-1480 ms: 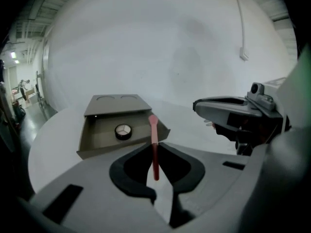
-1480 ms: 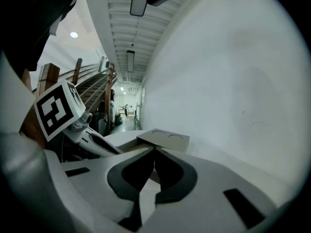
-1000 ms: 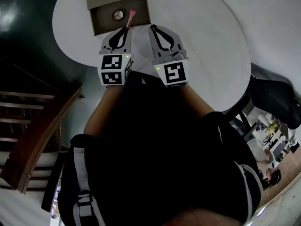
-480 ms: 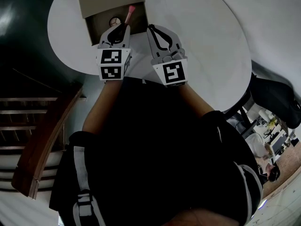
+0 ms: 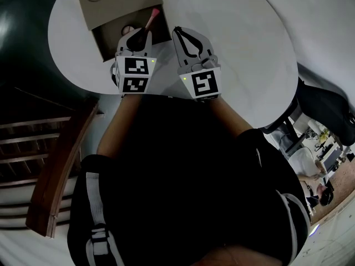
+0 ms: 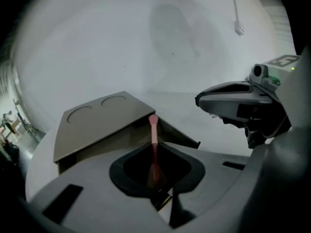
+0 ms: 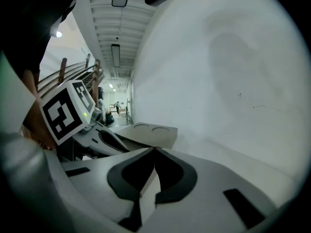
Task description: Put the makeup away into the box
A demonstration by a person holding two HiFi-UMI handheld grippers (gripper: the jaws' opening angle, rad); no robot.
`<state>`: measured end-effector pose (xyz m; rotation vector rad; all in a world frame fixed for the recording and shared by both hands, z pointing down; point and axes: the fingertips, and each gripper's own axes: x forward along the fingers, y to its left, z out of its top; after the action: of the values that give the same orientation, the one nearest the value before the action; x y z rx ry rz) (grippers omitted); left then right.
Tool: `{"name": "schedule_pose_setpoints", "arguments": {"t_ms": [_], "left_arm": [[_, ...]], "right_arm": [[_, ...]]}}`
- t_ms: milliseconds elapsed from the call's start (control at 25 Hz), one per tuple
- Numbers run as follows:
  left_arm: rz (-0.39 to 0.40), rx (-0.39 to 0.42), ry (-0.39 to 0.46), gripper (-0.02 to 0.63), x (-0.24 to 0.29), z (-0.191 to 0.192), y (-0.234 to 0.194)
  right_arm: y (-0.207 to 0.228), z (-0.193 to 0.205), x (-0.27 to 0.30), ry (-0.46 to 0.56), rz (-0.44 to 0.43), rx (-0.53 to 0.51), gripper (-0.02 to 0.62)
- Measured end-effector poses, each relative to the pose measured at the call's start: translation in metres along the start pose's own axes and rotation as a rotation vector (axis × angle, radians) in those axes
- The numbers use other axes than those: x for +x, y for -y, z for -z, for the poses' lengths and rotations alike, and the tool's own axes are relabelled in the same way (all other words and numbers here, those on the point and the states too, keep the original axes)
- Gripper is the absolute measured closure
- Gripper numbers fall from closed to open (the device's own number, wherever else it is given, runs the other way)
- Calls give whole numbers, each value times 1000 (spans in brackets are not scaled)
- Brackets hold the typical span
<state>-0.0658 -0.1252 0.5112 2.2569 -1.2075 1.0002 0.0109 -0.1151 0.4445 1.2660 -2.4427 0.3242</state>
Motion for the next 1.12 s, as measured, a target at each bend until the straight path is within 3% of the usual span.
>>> {"name": "schedule_pose_setpoints", "arguments": {"t_ms": [360, 560, 800, 920, 1120], "left_arm": [[-6, -16, -45, 555, 4, 1, -1], [41, -49, -46, 465, 3, 3, 6], [35, -76, 65, 457, -12, -9, 0], [8, -80, 146, 506, -30, -20, -3], [-60, -85, 291, 580, -74, -40, -3]], "right_arm": [[-2, 0, 1, -2, -2, 4, 572], [-5, -2, -2, 7, -4, -7, 572], [-12, -15, -9, 58, -13, -22, 572], [-14, -16, -19, 49, -3, -13, 572], [-19, -50, -38, 148, 14, -40, 572]]}}
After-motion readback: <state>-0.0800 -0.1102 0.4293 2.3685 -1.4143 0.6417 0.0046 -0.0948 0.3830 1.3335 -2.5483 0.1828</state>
